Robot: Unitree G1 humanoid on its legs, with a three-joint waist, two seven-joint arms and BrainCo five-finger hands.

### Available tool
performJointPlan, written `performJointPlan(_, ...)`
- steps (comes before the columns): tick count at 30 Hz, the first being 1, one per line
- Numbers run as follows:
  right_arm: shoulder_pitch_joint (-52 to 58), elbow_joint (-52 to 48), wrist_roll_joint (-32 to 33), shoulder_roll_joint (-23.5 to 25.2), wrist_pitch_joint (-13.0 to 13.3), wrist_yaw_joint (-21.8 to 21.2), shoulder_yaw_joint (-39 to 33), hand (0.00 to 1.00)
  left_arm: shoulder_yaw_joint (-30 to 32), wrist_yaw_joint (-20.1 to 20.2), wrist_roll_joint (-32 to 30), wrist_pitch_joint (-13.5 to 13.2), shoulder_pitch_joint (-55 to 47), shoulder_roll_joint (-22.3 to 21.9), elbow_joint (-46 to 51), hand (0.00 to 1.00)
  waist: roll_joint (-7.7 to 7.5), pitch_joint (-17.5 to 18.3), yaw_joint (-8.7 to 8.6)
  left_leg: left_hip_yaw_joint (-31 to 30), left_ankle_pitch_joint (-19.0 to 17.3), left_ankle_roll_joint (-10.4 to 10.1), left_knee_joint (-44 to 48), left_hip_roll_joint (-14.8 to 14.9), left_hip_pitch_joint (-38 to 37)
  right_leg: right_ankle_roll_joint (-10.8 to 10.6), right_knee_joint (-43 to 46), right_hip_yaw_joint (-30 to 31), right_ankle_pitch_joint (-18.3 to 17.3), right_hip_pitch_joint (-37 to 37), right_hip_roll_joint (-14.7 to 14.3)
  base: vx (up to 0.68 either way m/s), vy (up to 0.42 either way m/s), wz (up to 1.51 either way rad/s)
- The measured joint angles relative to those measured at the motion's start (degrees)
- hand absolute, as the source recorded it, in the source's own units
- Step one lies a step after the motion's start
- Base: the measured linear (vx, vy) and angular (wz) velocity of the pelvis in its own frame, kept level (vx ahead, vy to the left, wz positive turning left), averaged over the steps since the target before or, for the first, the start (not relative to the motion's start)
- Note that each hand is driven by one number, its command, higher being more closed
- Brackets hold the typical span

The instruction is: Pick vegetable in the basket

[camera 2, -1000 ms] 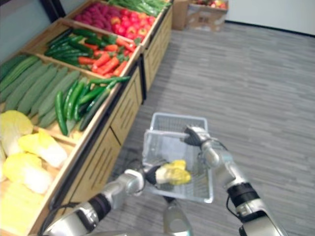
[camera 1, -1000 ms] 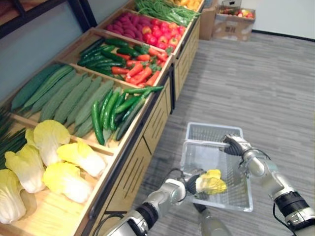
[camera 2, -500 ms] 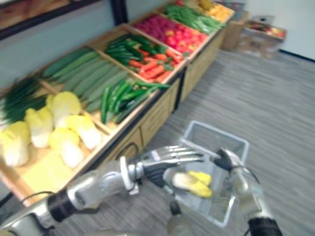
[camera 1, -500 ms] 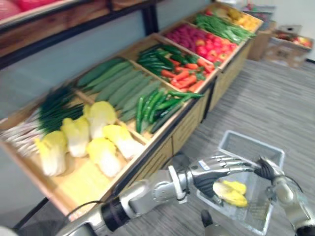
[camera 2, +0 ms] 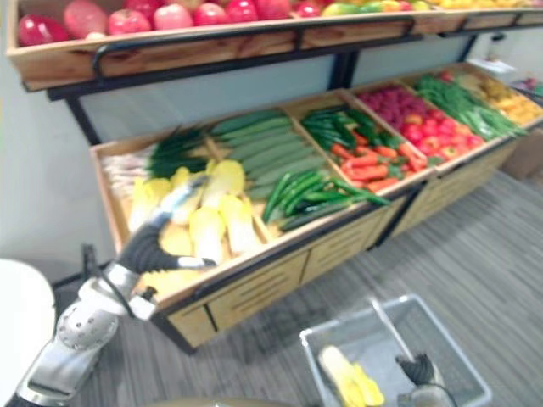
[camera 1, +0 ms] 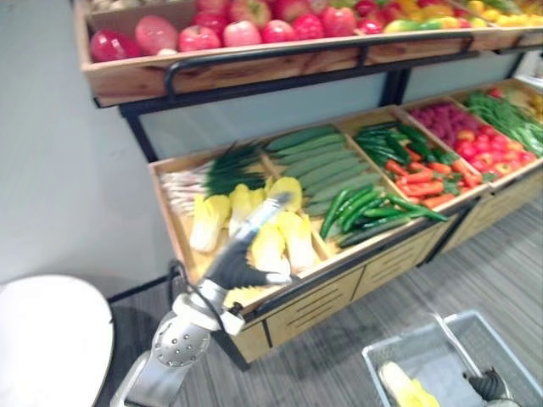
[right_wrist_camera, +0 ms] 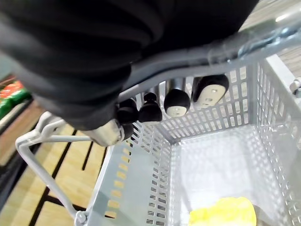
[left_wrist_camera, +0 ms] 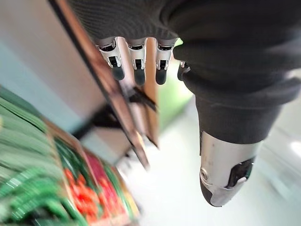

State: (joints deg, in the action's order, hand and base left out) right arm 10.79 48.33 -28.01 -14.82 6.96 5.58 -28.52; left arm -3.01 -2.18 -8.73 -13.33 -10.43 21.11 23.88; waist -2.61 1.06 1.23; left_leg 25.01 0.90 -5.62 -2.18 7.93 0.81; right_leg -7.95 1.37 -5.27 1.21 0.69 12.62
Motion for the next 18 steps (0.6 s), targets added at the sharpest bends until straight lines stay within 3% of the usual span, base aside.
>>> performJointPlan(2,-1.2,5.3,1.3,0.2,-1.1,2.3,-3.1,1.00,7.4,-3.3,-1.8,0.8,-3.1,-8.7,-5.6,0.00,-0.55,0.0,0.63,-2.7,3.5,0.8,-3.6,-1.0,0.3,-0.5,-0.3,-2.1,-1.1,0.0,-0.2,0.03,-0.059,0.54)
performJointPlan(4,-1.0,7.3,1.9,0.3,-1.8,3.9,-5.0,1.00,13.6,-6.0,-5.0,2.3,-3.4,-13.7,-13.5,0.00,-0.54,0.0,0.77,-5.0,4.1,1.0,-3.5,-0.9,0.8,0.8,-0.2,-4.8,-2.6,-1.0,-0.5,-0.01,-0.080,0.52)
performJointPlan(7,-0.4,8.7,3.4,0.8,-1.7,5.9,-5.8,1.00,24.1,-13.7,-10.0,6.6,-3.3,-18.9,-26.1,0.00,-0.43,0.3,0.52,-7.3,4.7,0.4,-3.8,-0.5,0.9,0.8,0.1,-7.1,-4.3,-2.1,-0.9,-0.04,-0.064,0.36)
performJointPlan(11,0.8,8.8,4.4,2.0,-1.8,7.9,-6.1,1.00,35.6,-22.8,-10.5,9.4,-3.3,-21.4,-39.2,0.00,-0.58,1.1,0.58,-8.5,4.7,0.1,-3.8,0.0,-0.1,1.5,0.8,-8.4,-5.8,-3.4,-1.4,-0.03,-0.031,0.17)
performJointPlan(13,0.8,8.8,4.6,2.4,-1.8,8.3,-6.2,1.00,40.3,-25.4,-8.8,10.2,-3.0,-21.3,-45.6,0.00,-0.71,1.3,0.55,-8.5,4.7,0.2,-3.8,0.1,-0.1,1.5,0.7,-8.5,-5.9,-3.4,-1.4,-0.01,-0.004,0.03)
performJointPlan(15,0.7,9.0,5.9,2.5,-1.8,8.3,-7.1,1.00,46.9,-27.0,-4.4,10.3,-2.0,-21.1,-55.8,0.00,-0.87,1.4,0.50,-8.5,4.5,0.4,-3.8,0.0,0.0,1.5,0.6,-8.5,-5.9,-3.4,-1.3,0.00,0.000,0.00)
performJointPlan(18,0.5,10.9,7.2,2.8,-1.8,8.8,-7.2,1.00,50.8,-27.4,3.0,11.1,-2.5,-20.9,-66.6,0.00,-1.41,1.6,0.24,-8.5,4.3,0.2,-3.8,-0.1,0.1,1.2,0.1,-8.5,-6.1,-3.4,-1.3,0.01,0.000,0.00)
